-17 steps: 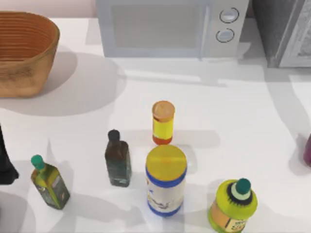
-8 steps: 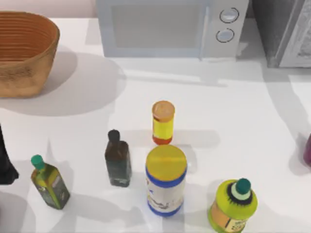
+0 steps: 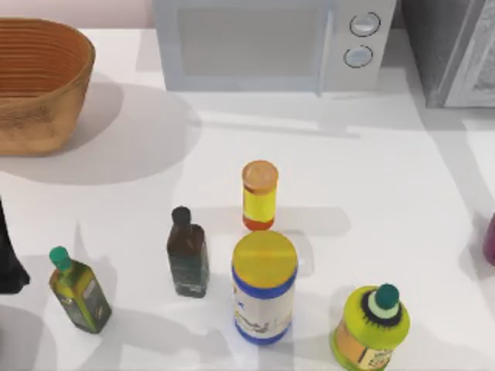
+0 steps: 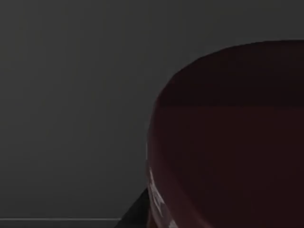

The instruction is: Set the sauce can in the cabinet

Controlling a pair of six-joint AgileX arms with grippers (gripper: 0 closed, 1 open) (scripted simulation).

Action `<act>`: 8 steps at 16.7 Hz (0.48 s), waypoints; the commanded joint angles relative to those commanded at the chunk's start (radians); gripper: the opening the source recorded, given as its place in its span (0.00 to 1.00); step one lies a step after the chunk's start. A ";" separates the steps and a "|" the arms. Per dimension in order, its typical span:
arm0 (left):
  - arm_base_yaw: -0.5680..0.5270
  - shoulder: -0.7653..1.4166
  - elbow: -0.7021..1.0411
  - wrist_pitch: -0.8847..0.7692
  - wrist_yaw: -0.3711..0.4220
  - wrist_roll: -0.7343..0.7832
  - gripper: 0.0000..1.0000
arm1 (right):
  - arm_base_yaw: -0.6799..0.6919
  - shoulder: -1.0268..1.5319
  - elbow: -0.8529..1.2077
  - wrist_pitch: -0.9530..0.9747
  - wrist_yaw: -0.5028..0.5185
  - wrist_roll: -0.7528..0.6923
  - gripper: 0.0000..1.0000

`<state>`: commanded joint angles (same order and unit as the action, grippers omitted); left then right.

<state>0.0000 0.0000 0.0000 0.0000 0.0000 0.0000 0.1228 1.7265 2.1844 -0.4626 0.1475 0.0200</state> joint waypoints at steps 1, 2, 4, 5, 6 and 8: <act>0.000 0.000 0.000 0.000 0.000 0.000 1.00 | -0.006 0.042 0.034 0.007 -0.007 0.000 0.00; 0.000 0.000 0.000 0.000 0.000 0.000 1.00 | -0.012 0.078 0.064 0.013 -0.014 0.000 0.00; 0.000 0.000 0.000 0.000 0.000 0.000 1.00 | -0.019 0.127 0.105 0.022 -0.023 -0.002 0.00; 0.000 0.000 0.000 0.000 0.000 0.000 1.00 | -0.020 0.138 0.114 0.024 -0.025 -0.002 0.00; 0.000 0.000 0.000 0.000 0.000 0.000 1.00 | -0.020 0.140 0.115 0.024 -0.026 -0.002 0.00; 0.000 0.000 0.000 0.000 0.000 0.000 1.00 | -0.020 0.140 0.115 0.024 -0.026 -0.002 0.00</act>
<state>0.0000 0.0000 0.0000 0.0000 0.0000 0.0000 0.1024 1.8663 2.2992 -0.4385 0.1218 0.0178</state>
